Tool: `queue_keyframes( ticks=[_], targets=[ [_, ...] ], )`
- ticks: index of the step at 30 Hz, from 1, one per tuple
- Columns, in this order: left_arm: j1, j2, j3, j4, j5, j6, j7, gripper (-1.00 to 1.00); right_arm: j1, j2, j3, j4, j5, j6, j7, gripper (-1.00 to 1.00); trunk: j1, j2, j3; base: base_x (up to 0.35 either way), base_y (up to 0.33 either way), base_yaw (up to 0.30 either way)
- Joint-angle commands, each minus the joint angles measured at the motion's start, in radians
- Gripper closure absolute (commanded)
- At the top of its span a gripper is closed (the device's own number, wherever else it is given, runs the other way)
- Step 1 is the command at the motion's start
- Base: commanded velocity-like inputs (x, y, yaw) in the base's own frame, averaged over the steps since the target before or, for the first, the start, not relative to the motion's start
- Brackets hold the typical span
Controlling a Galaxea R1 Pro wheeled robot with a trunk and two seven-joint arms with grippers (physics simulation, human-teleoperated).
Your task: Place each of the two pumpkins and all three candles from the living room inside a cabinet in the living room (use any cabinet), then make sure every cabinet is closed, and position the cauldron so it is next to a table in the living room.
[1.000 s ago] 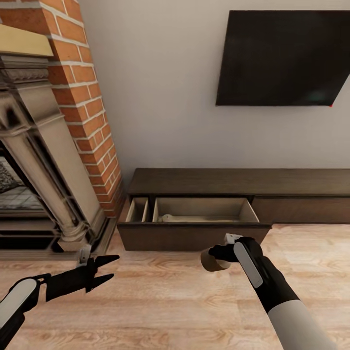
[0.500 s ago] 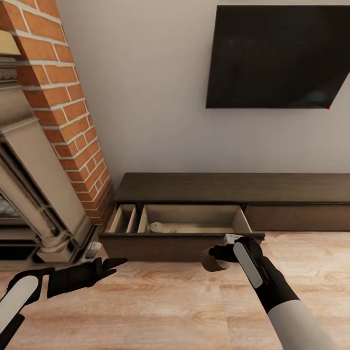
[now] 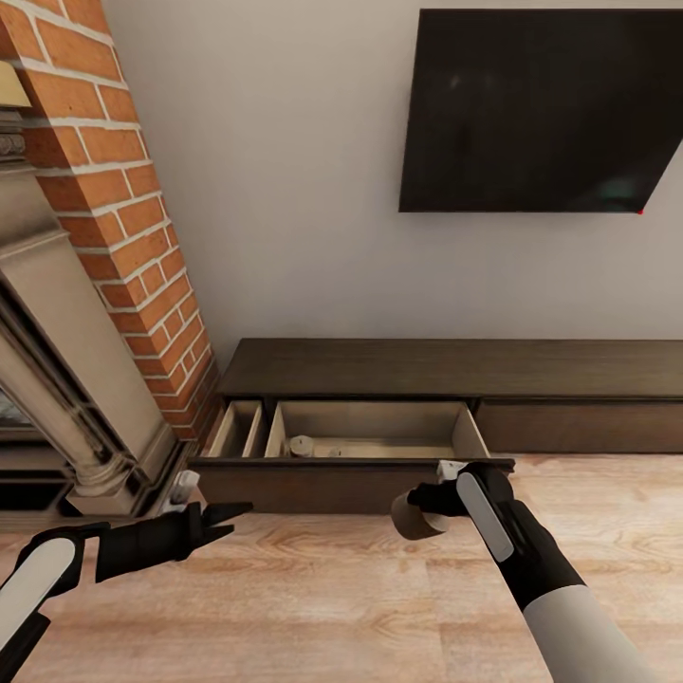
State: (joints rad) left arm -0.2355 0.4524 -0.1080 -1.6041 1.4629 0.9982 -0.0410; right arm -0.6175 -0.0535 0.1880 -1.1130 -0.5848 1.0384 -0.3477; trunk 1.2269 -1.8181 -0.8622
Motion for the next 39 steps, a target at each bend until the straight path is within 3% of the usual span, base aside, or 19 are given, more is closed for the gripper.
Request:
queue_keyframes(
  ticks=[1, 15, 24, 34, 39],
  targets=[
    [-0.001, 0.000, -0.001, 0.000, 0.004, 0.002, -0.005, -1.00, -0.001, -0.001, 0.003, -0.001, -0.012, 0.002, -0.009, 1.00, 0.000, 0.000, -0.001, 0.000, 0.000, 0.000],
    [-0.001, -0.001, -0.007, 0.000, 0.019, 0.002, -0.005, -1.00, -0.001, 0.001, 0.002, 0.002, -0.013, 0.003, -0.008, 1.00, 0.000, 0.000, -0.001, 0.198, -0.112, 0.000],
    [-0.001, -0.001, -0.006, 0.001, 0.019, 0.001, -0.005, -1.00, -0.001, 0.000, 0.002, 0.004, -0.012, 0.003, -0.008, 1.00, 0.000, 0.000, -0.001, 0.035, -0.024, 0.000],
    [-0.001, -0.001, -0.004, 0.002, 0.024, 0.001, -0.005, -1.00, -0.001, 0.000, 0.002, 0.006, -0.013, 0.002, -0.004, 1.00, -0.038, 0.070, 0.031, 0.000, 0.000, 0.000],
    [-0.001, 0.000, -0.005, 0.004, 0.060, 0.001, -0.005, -1.00, -0.001, -0.003, 0.002, 0.007, -0.011, 0.002, 0.121, 1.00, -0.058, 0.105, 0.046, 0.000, 0.000, 0.000]
  ],
)
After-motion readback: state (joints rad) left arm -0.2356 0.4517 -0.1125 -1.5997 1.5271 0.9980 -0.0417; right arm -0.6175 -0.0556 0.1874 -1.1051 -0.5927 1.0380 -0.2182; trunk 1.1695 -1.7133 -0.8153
